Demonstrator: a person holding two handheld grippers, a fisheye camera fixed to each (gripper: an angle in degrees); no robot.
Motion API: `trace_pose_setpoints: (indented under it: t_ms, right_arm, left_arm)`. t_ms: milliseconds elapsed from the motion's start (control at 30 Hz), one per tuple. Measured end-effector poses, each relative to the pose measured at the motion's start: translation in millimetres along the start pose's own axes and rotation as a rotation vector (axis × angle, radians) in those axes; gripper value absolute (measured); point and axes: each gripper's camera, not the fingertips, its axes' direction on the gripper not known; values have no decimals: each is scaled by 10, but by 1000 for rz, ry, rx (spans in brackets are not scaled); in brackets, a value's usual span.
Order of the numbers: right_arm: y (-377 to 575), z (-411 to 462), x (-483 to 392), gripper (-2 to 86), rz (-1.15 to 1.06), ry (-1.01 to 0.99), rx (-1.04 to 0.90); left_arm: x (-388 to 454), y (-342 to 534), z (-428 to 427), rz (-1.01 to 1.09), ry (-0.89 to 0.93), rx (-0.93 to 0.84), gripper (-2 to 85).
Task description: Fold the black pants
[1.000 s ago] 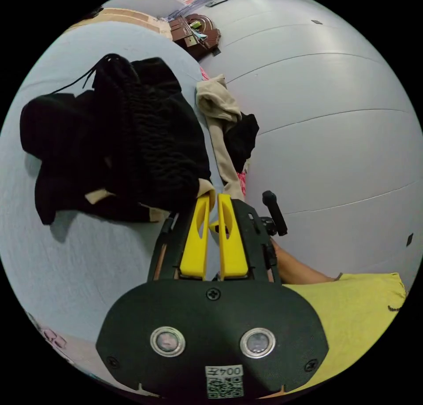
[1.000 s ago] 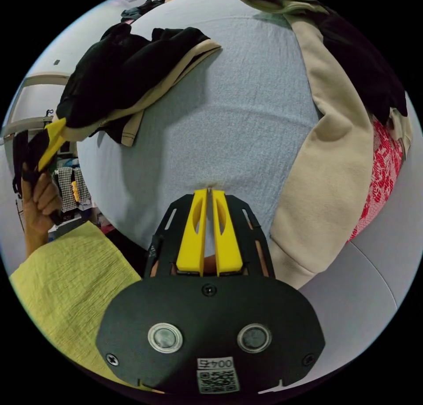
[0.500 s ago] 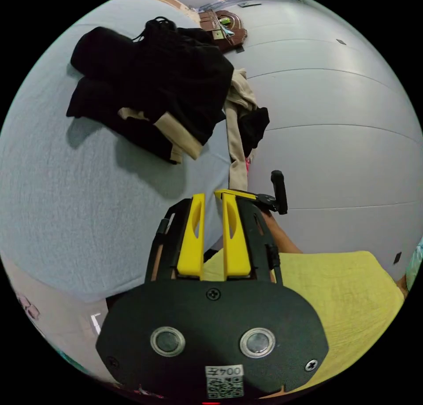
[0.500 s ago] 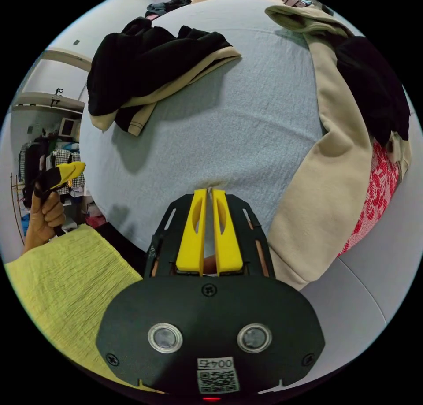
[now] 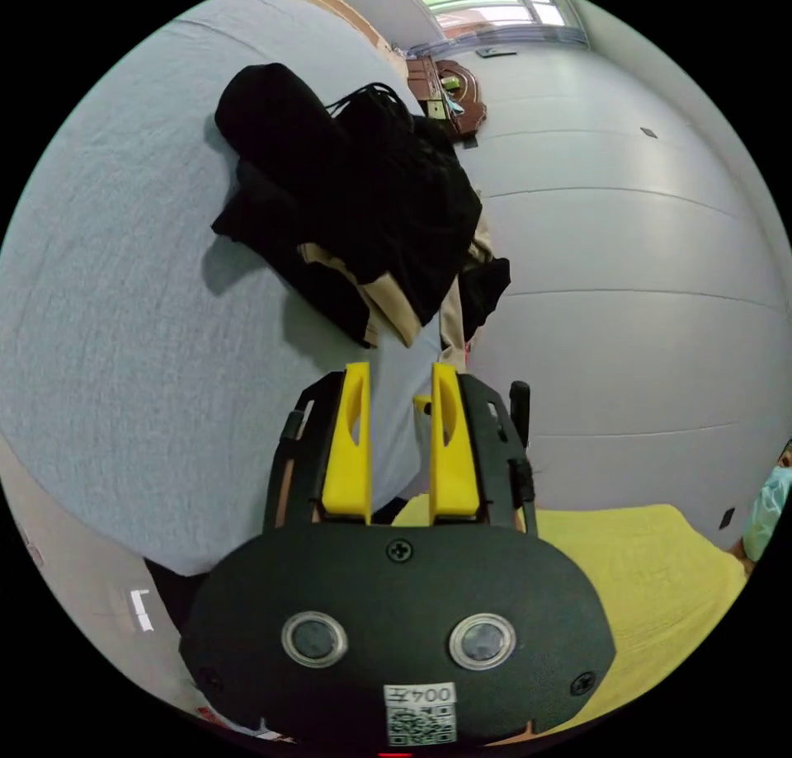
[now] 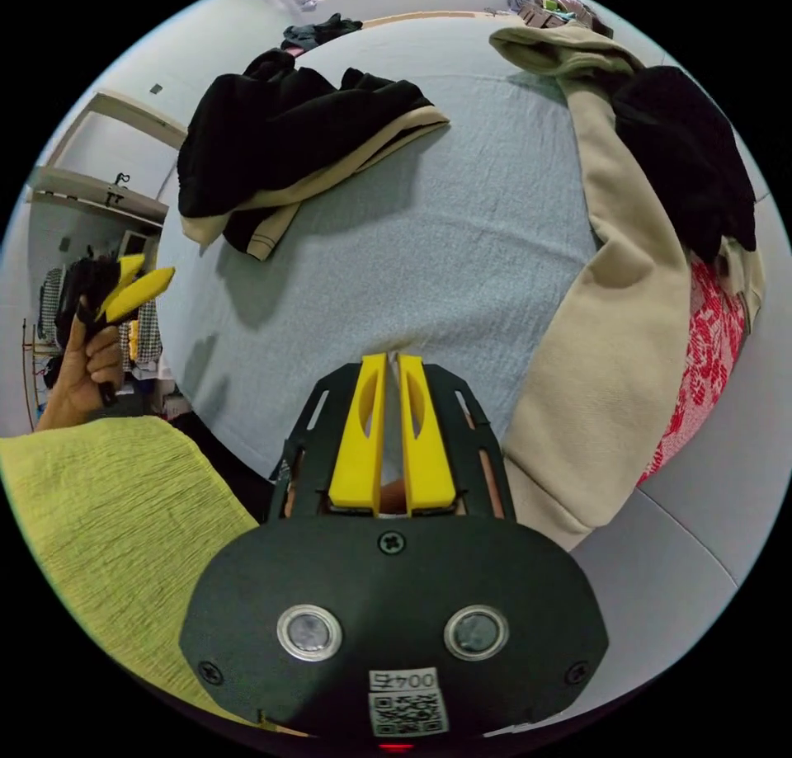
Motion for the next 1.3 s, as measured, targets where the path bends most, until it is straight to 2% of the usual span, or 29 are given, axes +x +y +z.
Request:
trace_pose_setpoints:
  t_ms: [167,300,367,433,600,767,900,967,1100,1300]
  right_arm:
    - [-16,-3,-155,53,91,39,5]
    - [101,-20,-182,41,336,-25,102]
    - [152,6,-235,17,374,-117,103]
    - [186,28,-342,6,372,-163,88]
    - [265,-67,-558,26,390,-106,139]
    - [119,23,-677,30,363,-95,64]
    - [-6,102,-800,1,295,-31,13]
    - [-47,96,-806,-4,290,-17,13]
    - [-205,77,-807,-8,254,-22,-42]
    - [-365,55,-827,-8,223,-21,-92]
  left_arm:
    - [-238,-306,8,-17,51,24,164]
    - [-367,-570,69,-42,149,22,163]
    - [-363,-650,104,-35,145,9,148]
    - [-244,-668,31,-18,141,25,111]
    - [211,-613,-120,173,68,68,101]
    - [109,-662,232,77,97,24,128]
    - [303,-621,412,129,23,25,140]
    - [312,-602,486,129,-8,10,131]
    - [318,-534,561,96,-133,-23,60]
    - [976,-726,159,333,-260,79,38]
